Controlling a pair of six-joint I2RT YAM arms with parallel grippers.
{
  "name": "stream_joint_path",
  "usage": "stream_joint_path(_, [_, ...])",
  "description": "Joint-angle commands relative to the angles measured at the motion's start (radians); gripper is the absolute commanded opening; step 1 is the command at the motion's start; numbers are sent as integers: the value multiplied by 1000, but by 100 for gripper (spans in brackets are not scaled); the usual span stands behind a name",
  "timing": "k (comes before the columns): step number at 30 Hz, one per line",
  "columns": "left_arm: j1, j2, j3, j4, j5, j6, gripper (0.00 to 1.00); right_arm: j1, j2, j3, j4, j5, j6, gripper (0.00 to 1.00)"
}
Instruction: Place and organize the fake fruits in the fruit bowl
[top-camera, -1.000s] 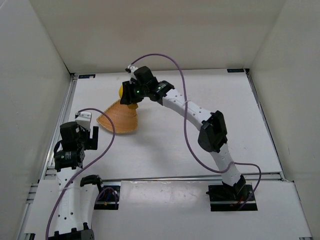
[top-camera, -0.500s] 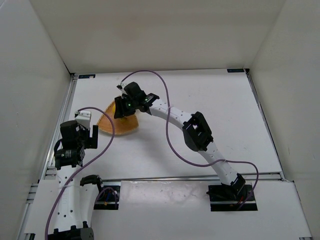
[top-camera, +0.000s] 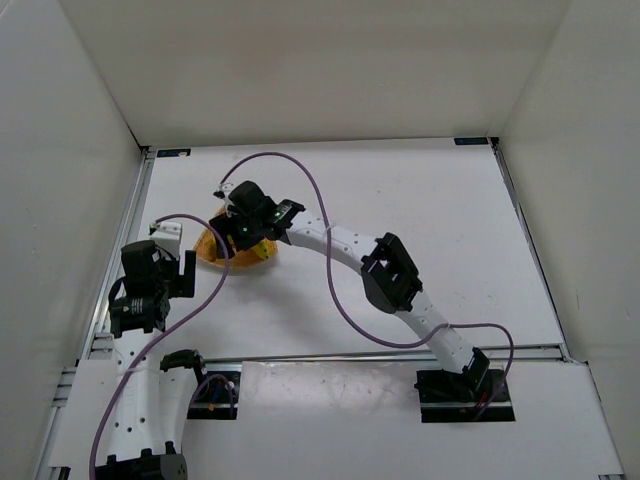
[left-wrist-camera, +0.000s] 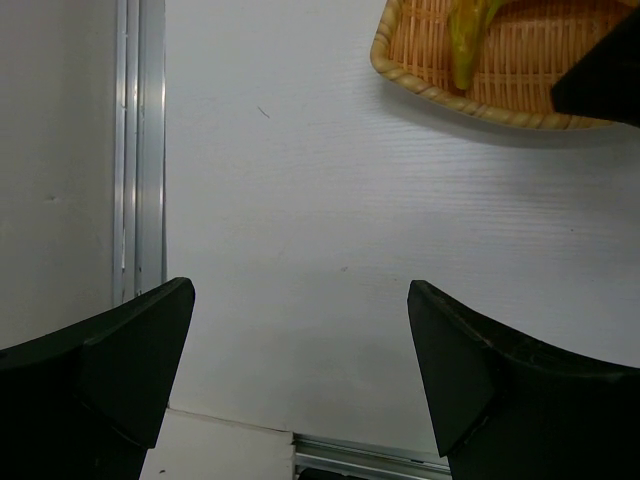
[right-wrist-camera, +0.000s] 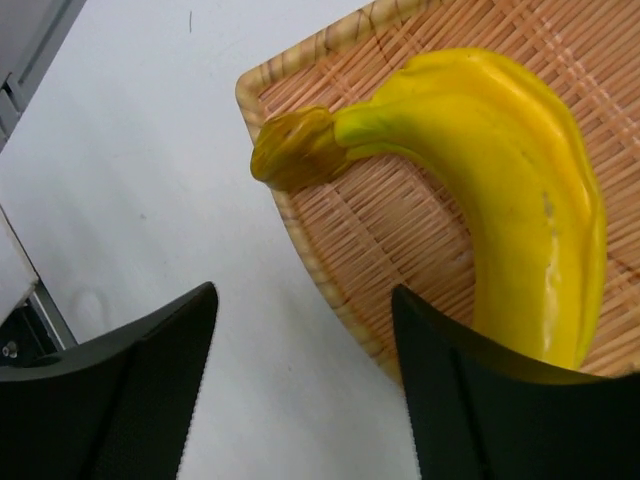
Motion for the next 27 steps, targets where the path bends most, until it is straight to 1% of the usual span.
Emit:
stream_joint_path(1, [-4, -11, 17, 19, -46, -2, 100, -25, -218, -25, -21, 86, 4, 79])
stream_joint_path(3, [-4, -11, 38, 19, -57, -14, 100, -36, -289, -106, -30, 159, 4, 87])
stream_joint_path(4, [-4, -11, 38, 19, -57, -23, 100, -36, -358, -134, -41, 184, 13, 89])
stream_joint_path(6, [-4, -11, 49, 28, -66, -43, 100, -62, -421, -218, -74, 230, 22, 93])
stream_joint_path(8, [-4, -20, 58, 28, -91, -80, 100, -86, -507, -275, -160, 291, 54, 97])
stream_joint_path(9, [-4, -21, 68, 37, -104, -89, 100, -117, -538, -350, -191, 315, 67, 98])
stream_joint_path(10, [5, -21, 68, 37, -135, -98, 100, -134, -606, -399, -235, 338, 79, 99])
stream_joint_path(11, [5, -21, 68, 46, -152, -111, 100, -151, -645, -454, -251, 361, 90, 99])
stream_joint_path(12, [5, -30, 68, 46, -166, -111, 100, -189, -729, -513, -262, 382, 110, 99])
stream_joint_path(13, [5, -30, 55, 46, -193, -111, 100, -212, -774, -635, -274, 407, 119, 99])
stream_joint_path(16, [5, -39, 28, 46, -232, -121, 100, -318, -953, -803, -294, 407, 160, 99])
stream_joint_path(17, [5, -39, 19, 46, -241, -121, 100, -374, -999, -906, -306, 407, 160, 99])
stream_joint_path(18, [14, -39, 19, 46, -250, -121, 100, -399, -1091, -961, -306, 433, 174, 99])
stream_joint_path(20, [14, -39, 19, 46, -241, -132, 100, -450, -1183, -1059, -306, 462, 188, 99])
stream_joint_path(21, [14, -39, 19, 46, -241, -132, 100, -494, -1266, -1141, -306, 462, 188, 99])
stream_joint_path(23, [14, -39, 19, 46, -227, -132, 100, -560, -1341, -1208, -328, 487, 199, 99])
stream_joint_path(24, [14, -39, 19, 46, -218, -132, 100, -580, -1408, -1235, -328, 487, 199, 99])
stream_joint_path(25, [14, -39, 19, 46, -218, -132, 100, -600, -1440, -1283, -328, 487, 209, 99])
stream_joint_path(27, [14, -39, 19, 46, -218, -123, 100, -652, -1516, -1321, -328, 473, 209, 99])
